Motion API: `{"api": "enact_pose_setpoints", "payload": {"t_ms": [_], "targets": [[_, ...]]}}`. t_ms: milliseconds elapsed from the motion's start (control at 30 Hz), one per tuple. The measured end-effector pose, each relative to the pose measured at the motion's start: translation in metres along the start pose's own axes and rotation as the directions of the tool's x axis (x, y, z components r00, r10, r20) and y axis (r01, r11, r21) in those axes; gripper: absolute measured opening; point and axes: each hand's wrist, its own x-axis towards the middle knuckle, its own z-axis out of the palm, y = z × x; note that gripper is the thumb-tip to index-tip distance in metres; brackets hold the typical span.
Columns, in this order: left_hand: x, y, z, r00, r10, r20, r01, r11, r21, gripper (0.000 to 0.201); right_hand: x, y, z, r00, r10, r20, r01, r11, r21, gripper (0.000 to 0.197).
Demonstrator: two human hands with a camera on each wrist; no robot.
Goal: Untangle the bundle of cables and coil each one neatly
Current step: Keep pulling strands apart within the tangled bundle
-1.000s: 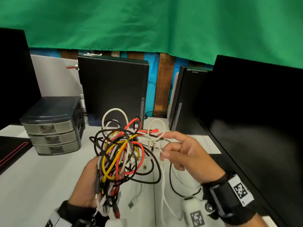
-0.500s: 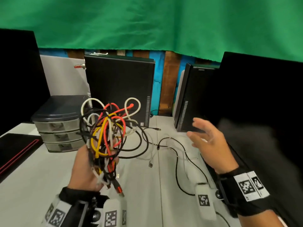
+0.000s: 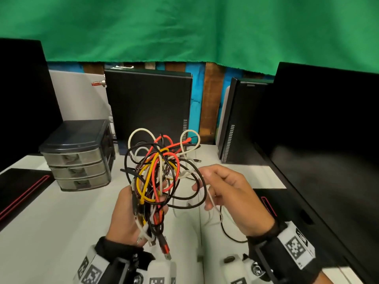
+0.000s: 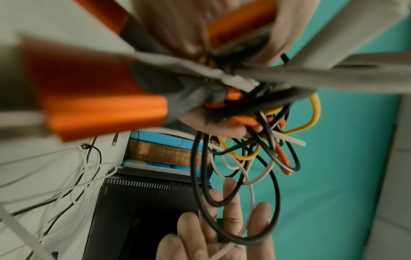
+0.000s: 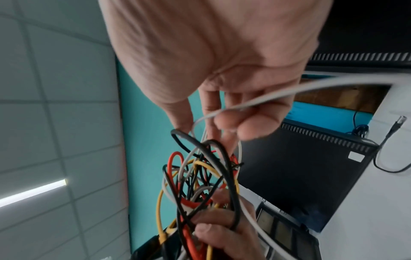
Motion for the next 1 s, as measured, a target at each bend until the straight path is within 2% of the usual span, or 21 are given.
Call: {"api": "enact_pose_setpoints", "payload": {"t_ms": [33,67,133,167,200,233,300,367,400,467,533,567,600,667,733,767,800,867,933,967,1000], "targets": [[0.001,0.0,0.003,0.996,0.036,-0.078,-0.033,0.999,0.039,0.056,0.0,-0.001,-0.001,1.0,-0.002,0.014,0.002,1.0,-0.018,0.035],[-0.001,-0.001,0.002,0.999,0.022,-0.048,-0.02,0.999,0.043,0.057,0.0,-0.001,-0.002,1.0,-0.012,0.025,0.013,0.999,-0.05,0.037],[-0.003,0.002,0.012,0.998,-0.068,-0.001,0.068,0.998,0.018,0.022,-0.001,-0.002,-0.003,0.999,-0.039,0.034,0.043,0.993,-0.113,0.034],[-0.003,0.002,0.013,0.996,-0.089,0.011,0.089,0.996,0.026,0.029,-0.001,-0.001,-0.003,0.999,-0.046,0.026,0.05,0.99,-0.135,0.033],[-0.001,-0.001,0.012,0.996,-0.088,0.002,0.088,0.995,0.048,0.025,0.0,-0.001,-0.005,0.998,-0.058,0.017,0.06,0.985,-0.163,0.032],[0.002,-0.003,0.009,0.999,-0.044,-0.03,0.047,0.994,0.1,0.026,0.0,-0.002,-0.008,0.996,-0.084,0.011,0.085,0.975,-0.206,0.03],[0.005,-0.006,0.009,0.998,0.045,-0.046,-0.037,0.986,0.164,0.041,0.0,-0.005,-0.014,0.986,-0.164,0.005,0.157,0.935,-0.319,0.021],[0.003,-0.003,0.012,0.995,0.075,-0.063,-0.061,0.978,0.201,0.041,0.001,-0.013,-0.026,0.962,-0.264,-0.073,0.22,0.902,-0.373,0.018],[0.0,-0.001,0.014,0.997,0.056,-0.057,-0.045,0.983,0.18,0.037,0.003,-0.016,-0.036,0.93,-0.329,-0.163,0.252,0.894,-0.37,0.02],[-0.004,0.009,0.011,0.995,0.037,-0.093,-0.024,0.99,0.138,0.035,0.007,-0.02,-0.064,0.818,-0.39,-0.424,0.296,0.916,-0.271,0.025],[-0.005,0.016,0.004,0.989,0.046,-0.141,-0.026,0.99,0.139,0.04,0.011,-0.02,-0.094,0.691,-0.318,-0.65,0.312,0.941,-0.129,0.028],[-0.004,0.019,-0.002,0.982,0.069,-0.177,-0.042,0.987,0.153,0.045,0.013,-0.016,-0.106,0.642,-0.274,-0.716,0.3,0.949,-0.095,0.028],[-0.002,0.022,-0.006,0.974,0.093,-0.208,-0.058,0.984,0.167,0.049,0.014,-0.011,-0.115,0.608,-0.252,-0.753,0.282,0.955,-0.092,0.028],[0.004,0.024,-0.013,0.967,0.108,-0.233,-0.077,0.988,0.137,0.038,0.017,-0.001,-0.121,0.59,-0.269,-0.761,0.26,0.956,-0.136,0.028],[0.009,0.022,-0.022,0.947,0.15,-0.284,-0.115,0.984,0.135,0.031,0.02,0.001,-0.116,0.579,-0.323,-0.749,0.291,0.94,-0.18,0.027],[0.012,0.02,-0.025,0.932,0.167,-0.321,-0.125,0.981,0.148,0.03,0.021,-0.001,-0.113,0.556,-0.354,-0.752,0.325,0.925,-0.196,0.026],[0.014,0.016,-0.031,0.917,0.176,-0.357,-0.128,0.98,0.154,0.03,0.021,-0.006,-0.111,0.519,-0.384,-0.764,0.369,0.906,-0.205,0.026],[0.017,0.01,-0.039,0.878,0.193,-0.438,-0.105,0.971,0.217,0.025,0.018,-0.014,-0.111,0.405,-0.423,-0.81,0.444,0.866,-0.23,0.026],[0.018,0.01,-0.044,0.797,0.249,-0.551,-0.075,0.945,0.319,0.018,0.013,-0.024,-0.113,0.287,-0.437,-0.852,0.5,0.827,-0.255,0.024],[0.018,0.01,-0.047,0.765,0.267,-0.586,-0.068,0.939,0.338,0.018,0.011,-0.027,-0.113,0.258,-0.445,-0.858,0.516,0.814,-0.267,0.024],[0.016,0.012,-0.048,0.748,0.267,-0.607,-0.086,0.947,0.31,0.018,0.009,-0.028,-0.112,0.255,-0.463,-0.849,0.524,0.804,-0.282,0.024]]}}
